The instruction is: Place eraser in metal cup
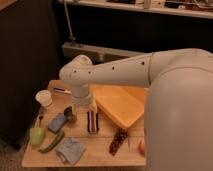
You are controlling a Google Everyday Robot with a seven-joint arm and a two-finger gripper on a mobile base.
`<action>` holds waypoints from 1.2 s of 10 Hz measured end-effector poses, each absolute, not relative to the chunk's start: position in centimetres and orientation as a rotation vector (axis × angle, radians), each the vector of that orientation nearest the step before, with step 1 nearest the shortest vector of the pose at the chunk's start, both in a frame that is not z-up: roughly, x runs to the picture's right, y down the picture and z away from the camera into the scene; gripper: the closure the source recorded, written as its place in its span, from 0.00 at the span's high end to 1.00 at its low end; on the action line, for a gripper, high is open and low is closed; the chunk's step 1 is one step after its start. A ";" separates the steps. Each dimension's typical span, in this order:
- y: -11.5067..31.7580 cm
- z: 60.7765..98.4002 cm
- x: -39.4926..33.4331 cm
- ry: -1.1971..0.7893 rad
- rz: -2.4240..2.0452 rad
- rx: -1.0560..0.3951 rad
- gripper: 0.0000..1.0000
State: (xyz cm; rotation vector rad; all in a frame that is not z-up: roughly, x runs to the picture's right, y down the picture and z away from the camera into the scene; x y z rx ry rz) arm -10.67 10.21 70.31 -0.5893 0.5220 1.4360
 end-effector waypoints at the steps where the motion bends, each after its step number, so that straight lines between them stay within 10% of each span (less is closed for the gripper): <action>1: 10.2 70.3 -10.7 0.522 1.436 -0.589 0.65; 12: 10.8 72.9 -9.4 0.427 1.436 -0.617 0.65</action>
